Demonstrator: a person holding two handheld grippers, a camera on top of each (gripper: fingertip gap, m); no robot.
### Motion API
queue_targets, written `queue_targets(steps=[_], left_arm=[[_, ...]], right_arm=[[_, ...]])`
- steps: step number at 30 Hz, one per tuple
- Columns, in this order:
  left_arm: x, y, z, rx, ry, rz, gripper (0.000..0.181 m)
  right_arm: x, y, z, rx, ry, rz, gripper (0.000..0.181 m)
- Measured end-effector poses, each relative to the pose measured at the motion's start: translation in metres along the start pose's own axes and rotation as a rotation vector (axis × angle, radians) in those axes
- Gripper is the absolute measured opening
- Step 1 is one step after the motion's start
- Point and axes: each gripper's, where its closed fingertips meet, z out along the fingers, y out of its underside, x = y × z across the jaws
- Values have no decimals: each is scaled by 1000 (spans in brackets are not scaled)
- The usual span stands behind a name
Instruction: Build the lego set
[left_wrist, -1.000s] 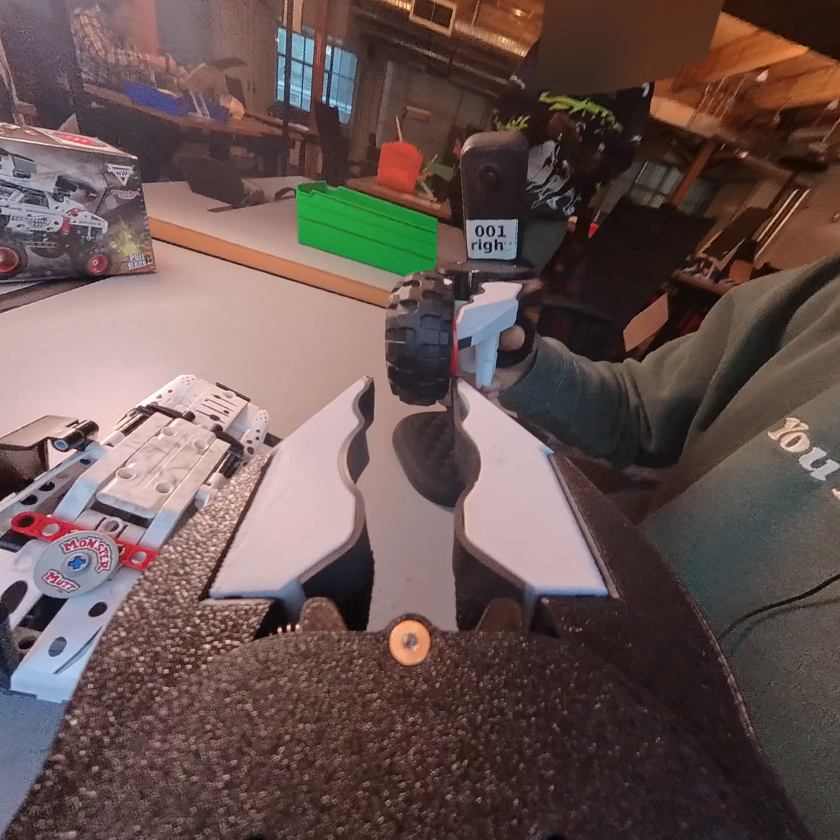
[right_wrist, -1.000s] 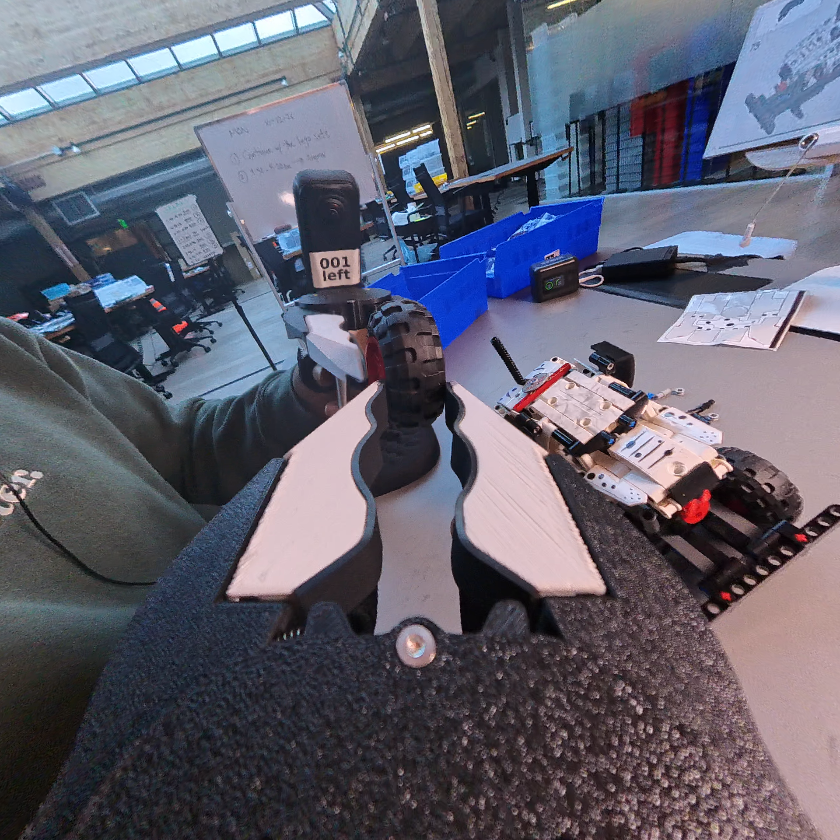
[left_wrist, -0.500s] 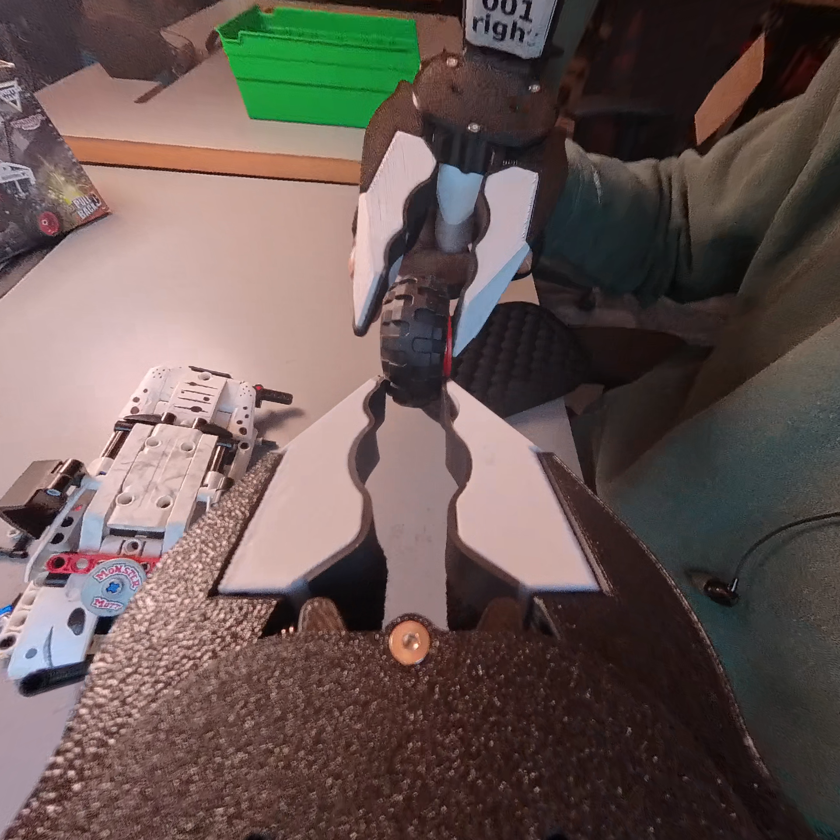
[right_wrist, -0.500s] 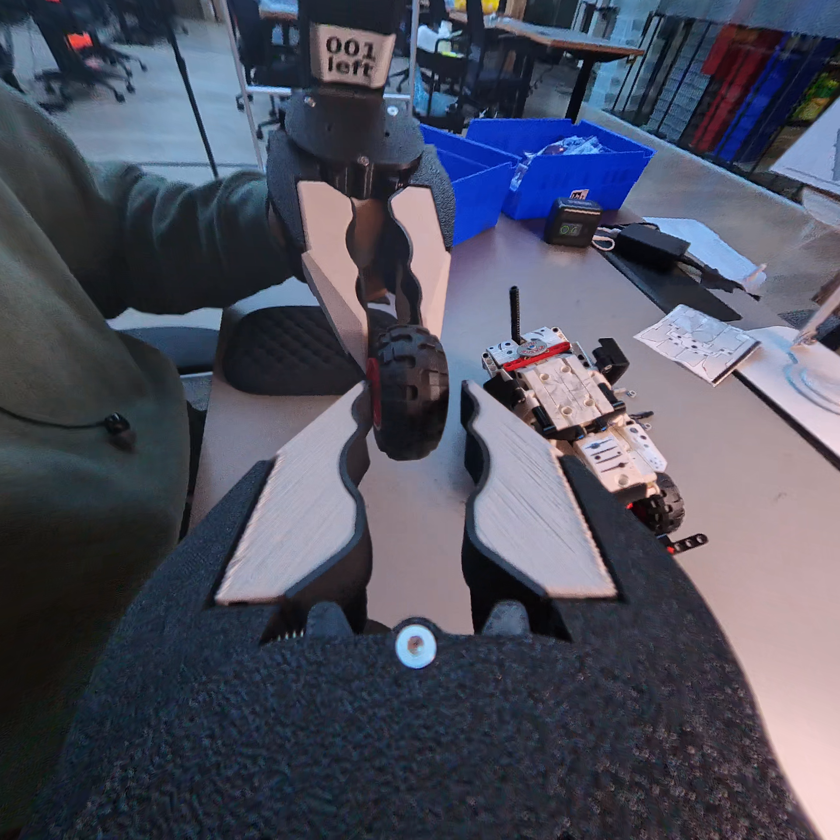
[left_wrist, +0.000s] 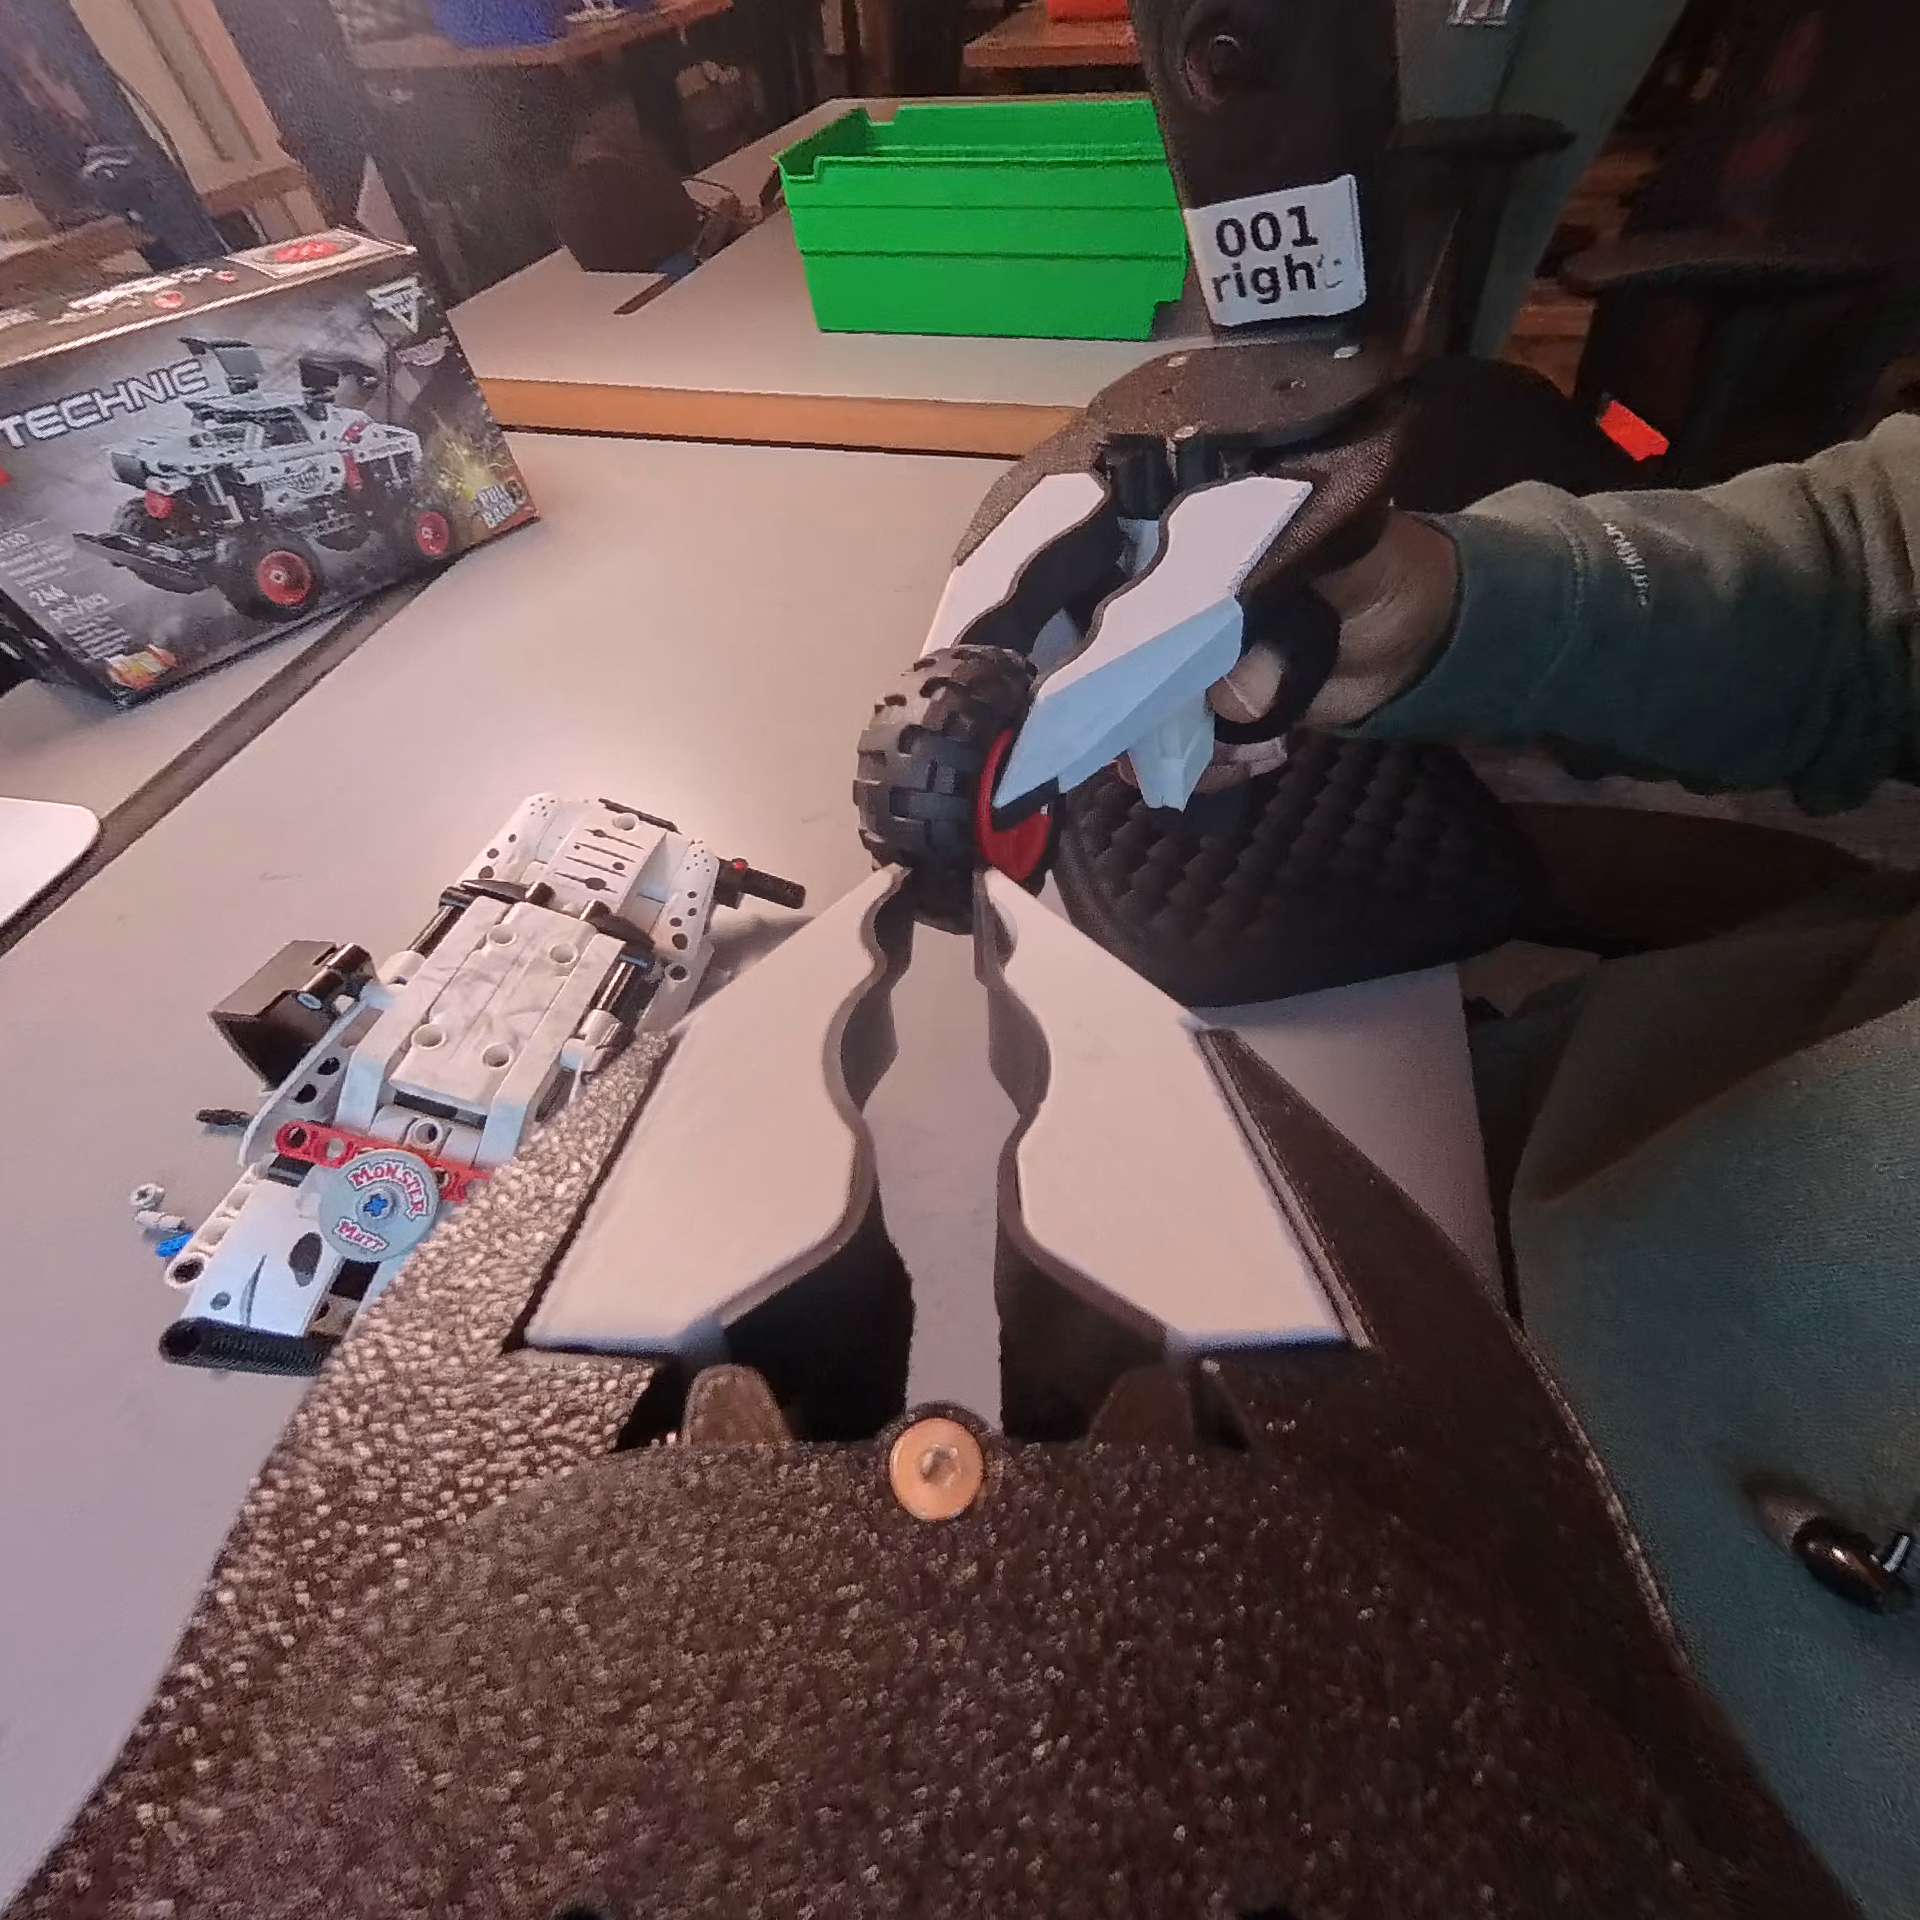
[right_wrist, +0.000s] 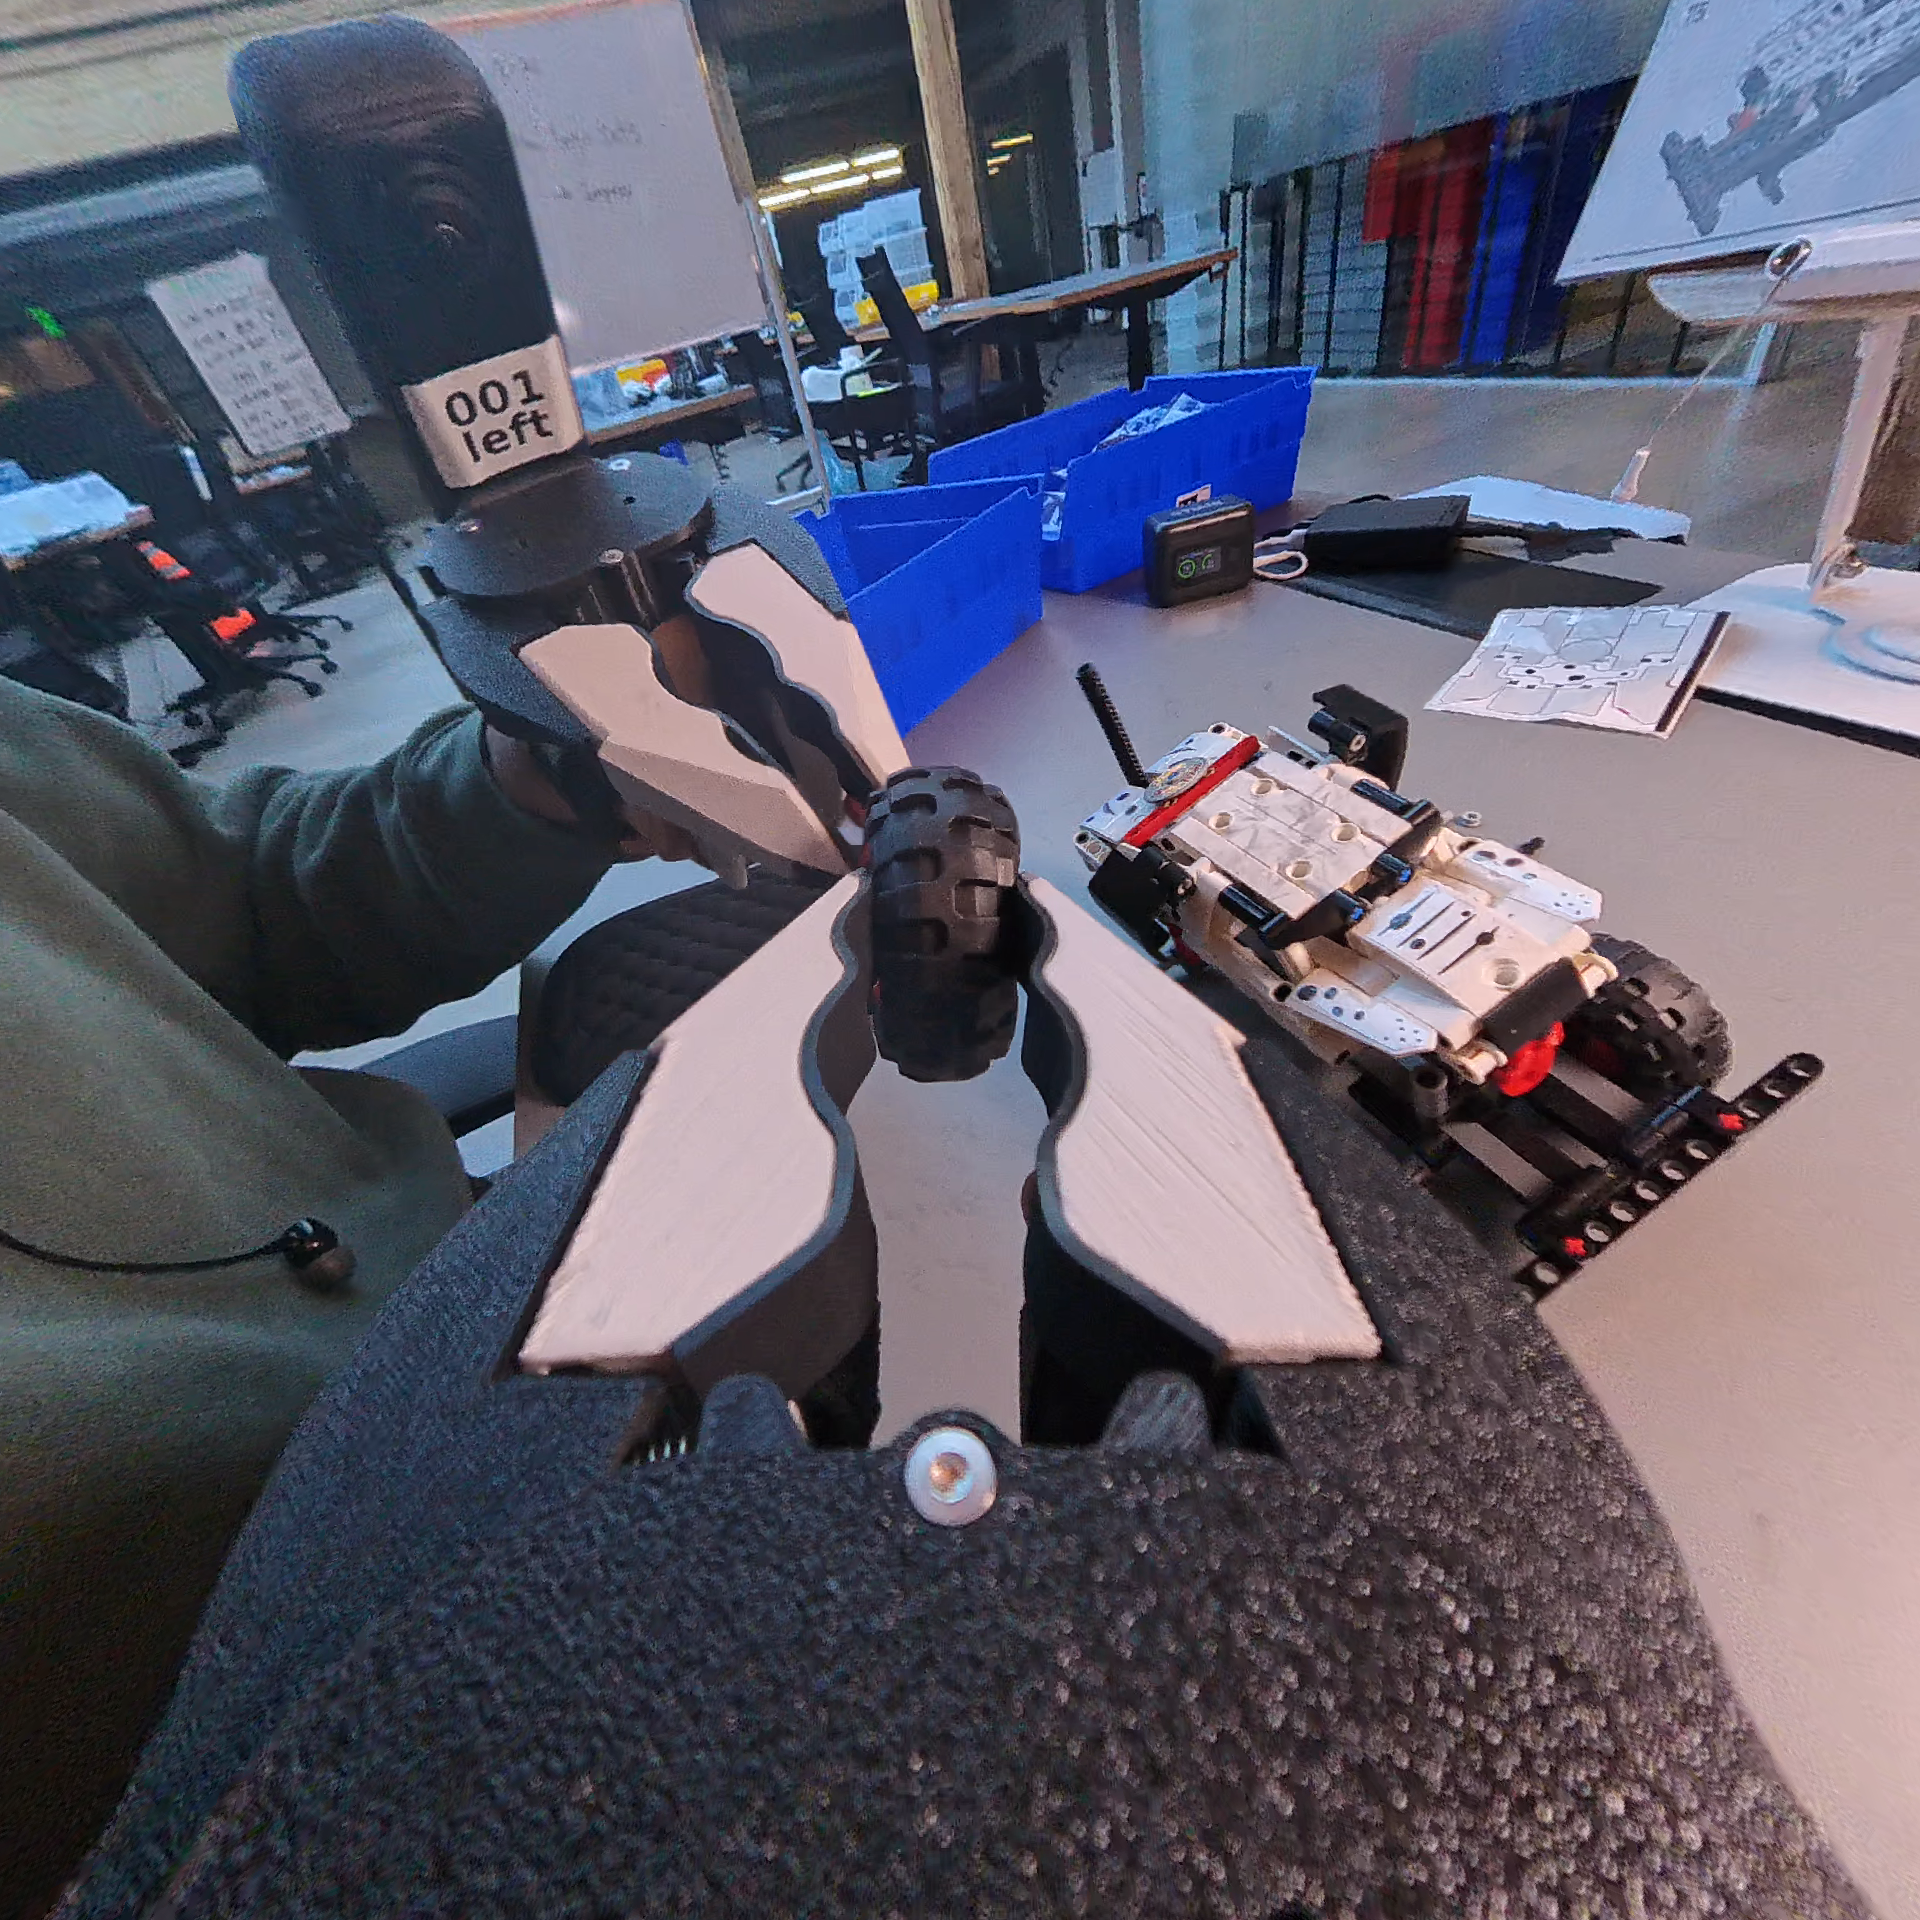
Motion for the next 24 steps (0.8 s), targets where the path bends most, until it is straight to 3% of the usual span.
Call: queue_targets(steps=[2,3,4,6,8,10,11,14,16,20,24], left_arm=[[51,-27,-2,138,249,-53,0],[58,-23,8,71,184,57,0],[44,-25,9,35,52,163,0],[12,-46,-19,141,60,-21,0],[-3,-40,-34,148,85,-97,3],[0,-23,-27,76,120,-118,36],[5,-18,-21,67,151,-122,42],[25,-22,-11,104,264,-142,42],[37,-19,-8,63,329,-114,28],[37,-17,-7,7,289,-48,24],[24,-17,-5,38,134,-4,21]], right_arm=[[31,10,0,-32,187,-67,19],[32,15,3,-20,142,-12,20],[20,11,6,16,57,61,21],[8,0,1,40,68,-58,21],[3,-11,-11,69,40,-92,22],[-7,-13,-19,86,-32,-111,23],[-19,-13,-21,98,-102,-114,24],[-35,0,-12,30,-157,-183,25],[-47,2,-9,24,-195,-225,25],[-44,3,-10,-32,-154,-277,25],[-29,1,-5,-25,-53,-149,26]])
